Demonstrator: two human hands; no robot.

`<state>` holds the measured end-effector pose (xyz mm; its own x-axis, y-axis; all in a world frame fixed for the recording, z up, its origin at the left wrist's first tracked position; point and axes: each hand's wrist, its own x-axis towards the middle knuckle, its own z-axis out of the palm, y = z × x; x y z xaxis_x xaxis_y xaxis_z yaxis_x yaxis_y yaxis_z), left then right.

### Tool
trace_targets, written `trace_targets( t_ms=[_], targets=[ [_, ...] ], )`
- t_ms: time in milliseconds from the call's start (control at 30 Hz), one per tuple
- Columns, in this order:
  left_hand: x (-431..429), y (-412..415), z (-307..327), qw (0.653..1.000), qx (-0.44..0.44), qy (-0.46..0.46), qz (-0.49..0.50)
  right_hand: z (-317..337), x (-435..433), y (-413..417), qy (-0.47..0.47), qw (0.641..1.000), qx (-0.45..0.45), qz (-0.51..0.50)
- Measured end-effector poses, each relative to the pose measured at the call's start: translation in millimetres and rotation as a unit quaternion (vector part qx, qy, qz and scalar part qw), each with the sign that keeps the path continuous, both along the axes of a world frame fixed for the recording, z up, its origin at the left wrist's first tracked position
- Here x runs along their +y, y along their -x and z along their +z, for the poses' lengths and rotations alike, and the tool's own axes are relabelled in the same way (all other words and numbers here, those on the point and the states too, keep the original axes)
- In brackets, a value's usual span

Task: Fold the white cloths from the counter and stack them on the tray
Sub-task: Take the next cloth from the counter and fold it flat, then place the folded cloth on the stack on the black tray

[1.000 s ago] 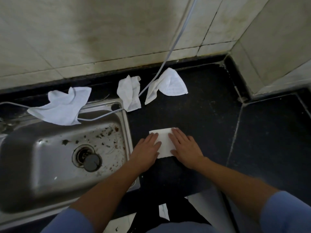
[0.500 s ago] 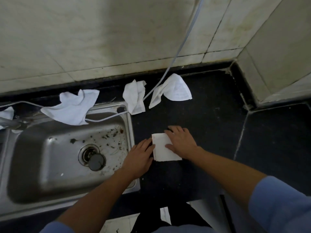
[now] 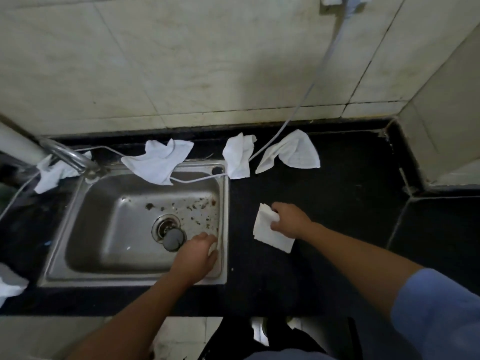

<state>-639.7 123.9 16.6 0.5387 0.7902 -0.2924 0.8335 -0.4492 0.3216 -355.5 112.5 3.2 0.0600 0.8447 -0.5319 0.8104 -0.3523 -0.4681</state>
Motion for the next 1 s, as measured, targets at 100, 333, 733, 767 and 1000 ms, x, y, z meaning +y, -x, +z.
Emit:
trace_targets(
  t_ms=[100, 333, 733, 767, 1000],
  targets=[
    [14.4, -18.2, 14.0, 0.999, -0.007, 0.002, -0.042, 28.8, -25.7, -5.0, -0.072, 0.997, -0.033, -0.016],
    [34.9, -75.6, 43.3, 0.975, -0.032, -0.036, -0.215, 81.7, -107.0, -15.1, -0.148, 0.968, -0.137, -0.151],
    [-123.1, -176.6, 78.0, 0.833, -0.117, -0.016, -0.541, 125.2, -393.2, 58.3, -0.058, 0.864, -0.285, -0.411],
    [-145.7, -183.1, 82.7, 0.816, -0.12, -0.02, -0.565, 127.7, -417.5, 66.9, -0.051, 0.853, -0.295, -0.428],
    [-314.9, -192.5, 102.9, 0.703, -0.141, -0.049, -0.695, 137.2, -581.9, 155.3, 0.003, 0.766, -0.351, -0.539]
  ],
)
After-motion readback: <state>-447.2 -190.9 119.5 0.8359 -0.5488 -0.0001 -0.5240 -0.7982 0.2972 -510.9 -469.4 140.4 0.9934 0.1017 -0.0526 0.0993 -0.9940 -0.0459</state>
